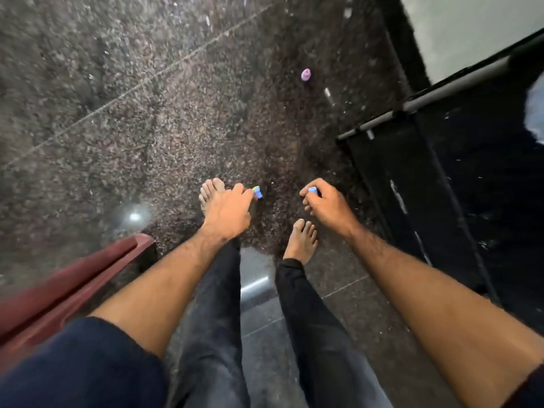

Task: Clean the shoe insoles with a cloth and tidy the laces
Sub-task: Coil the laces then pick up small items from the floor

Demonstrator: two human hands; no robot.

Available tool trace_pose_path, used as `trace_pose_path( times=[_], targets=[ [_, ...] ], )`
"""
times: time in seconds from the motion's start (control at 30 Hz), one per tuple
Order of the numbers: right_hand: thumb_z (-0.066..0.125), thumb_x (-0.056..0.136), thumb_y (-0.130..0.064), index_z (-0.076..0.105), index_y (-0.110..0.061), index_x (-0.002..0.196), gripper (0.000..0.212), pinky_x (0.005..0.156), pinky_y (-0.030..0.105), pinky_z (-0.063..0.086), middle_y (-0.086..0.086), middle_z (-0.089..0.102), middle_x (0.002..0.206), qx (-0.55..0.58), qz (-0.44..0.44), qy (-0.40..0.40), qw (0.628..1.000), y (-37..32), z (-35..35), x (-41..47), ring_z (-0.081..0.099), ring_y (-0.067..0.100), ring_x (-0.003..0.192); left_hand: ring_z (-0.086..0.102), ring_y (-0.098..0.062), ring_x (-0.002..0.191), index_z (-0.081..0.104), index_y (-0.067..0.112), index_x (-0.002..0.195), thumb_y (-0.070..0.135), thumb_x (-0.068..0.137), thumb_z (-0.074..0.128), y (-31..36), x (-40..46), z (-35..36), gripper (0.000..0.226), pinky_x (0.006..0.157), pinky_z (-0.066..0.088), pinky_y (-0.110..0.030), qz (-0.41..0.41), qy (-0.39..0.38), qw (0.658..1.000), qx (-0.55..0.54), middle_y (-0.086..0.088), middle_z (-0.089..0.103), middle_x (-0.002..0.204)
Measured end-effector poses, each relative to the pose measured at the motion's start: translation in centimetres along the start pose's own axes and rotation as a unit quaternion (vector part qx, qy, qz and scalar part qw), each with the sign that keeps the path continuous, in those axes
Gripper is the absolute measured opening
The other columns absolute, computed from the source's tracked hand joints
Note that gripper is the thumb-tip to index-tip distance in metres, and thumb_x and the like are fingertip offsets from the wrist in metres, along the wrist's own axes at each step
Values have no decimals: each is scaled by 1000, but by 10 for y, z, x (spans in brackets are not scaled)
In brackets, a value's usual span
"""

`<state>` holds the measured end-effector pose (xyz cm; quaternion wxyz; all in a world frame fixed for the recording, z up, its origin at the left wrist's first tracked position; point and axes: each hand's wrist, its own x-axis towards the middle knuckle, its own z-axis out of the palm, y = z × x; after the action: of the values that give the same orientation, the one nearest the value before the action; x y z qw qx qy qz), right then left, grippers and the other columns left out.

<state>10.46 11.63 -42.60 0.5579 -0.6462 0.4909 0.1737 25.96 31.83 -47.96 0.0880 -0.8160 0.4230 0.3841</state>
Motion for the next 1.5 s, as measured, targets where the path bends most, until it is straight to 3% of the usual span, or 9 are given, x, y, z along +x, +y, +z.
trace_pose_path(
  times=[0.2,0.3,0.4,0.63,0.73,0.83,0.97,1.17,1.5],
  targets=[
    [54,93,-15,66,-17,90,12,64,29,49,-2,67,72,-21,2,-20,1000,32,41,94,62,13,65,56,-35,88,47,22,112,15,88,54,-6,76,40,27,69,39,-44,58,-24,997,42,-7,45,108],
    [53,93,-12,66,-19,91,15,63,28,49,-1,67,73,-14,15,-16,1000,52,62,129,62,12,65,50,-32,91,48,26,114,31,89,60,-35,123,91,28,70,38,-46,-9,-35,999,-5,-6,45,123],
    [52,94,-11,67,-16,94,16,65,29,50,0,67,74,-11,33,-13,999,71,77,152,62,12,66,51,-34,92,50,20,116,8,87,60,-23,140,105,33,66,38,-44,90,-59,993,54,-12,39,121],
    [50,92,-3,67,-11,98,20,53,23,45,5,65,75,27,80,-1,996,85,88,170,59,13,61,56,-32,98,51,16,116,23,98,52,-17,155,104,19,72,41,-44,172,-11,980,100,-11,47,120],
    [47,91,0,65,-14,94,23,51,23,43,3,64,72,31,94,-10,995,74,81,170,58,12,59,61,-31,98,53,17,107,29,94,60,-21,154,88,20,80,45,-47,75,7,994,-80,-7,55,111],
    [46,87,4,64,-15,91,26,49,22,40,2,63,69,36,108,-8,993,46,66,162,56,11,55,61,-16,81,58,15,98,26,91,67,-22,145,53,15,74,44,-29,-55,28,931,-359,-1,65,93],
    [50,87,3,63,-21,82,28,50,26,38,2,60,63,42,97,-11,994,-12,44,144,51,12,53,58,4,67,64,17,96,14,90,67,-22,117,-15,8,65,42,-10,-69,39,867,-492,5,68,84],
    [52,102,-36,70,-24,72,38,59,31,42,-10,55,49,-3,18,58,998,-91,5,163,50,6,50,72,-30,88,62,30,91,27,83,71,-46,120,-99,13,89,55,-49,-44,59,818,-570,-4,76,88],
    [67,94,-20,57,-9,124,33,82,41,46,21,71,111,-148,-29,231,961,-121,-29,294,66,40,104,56,7,67,62,22,95,15,88,73,-67,215,-104,15,66,42,-11,-38,153,826,-541,9,67,87]
  ],
)
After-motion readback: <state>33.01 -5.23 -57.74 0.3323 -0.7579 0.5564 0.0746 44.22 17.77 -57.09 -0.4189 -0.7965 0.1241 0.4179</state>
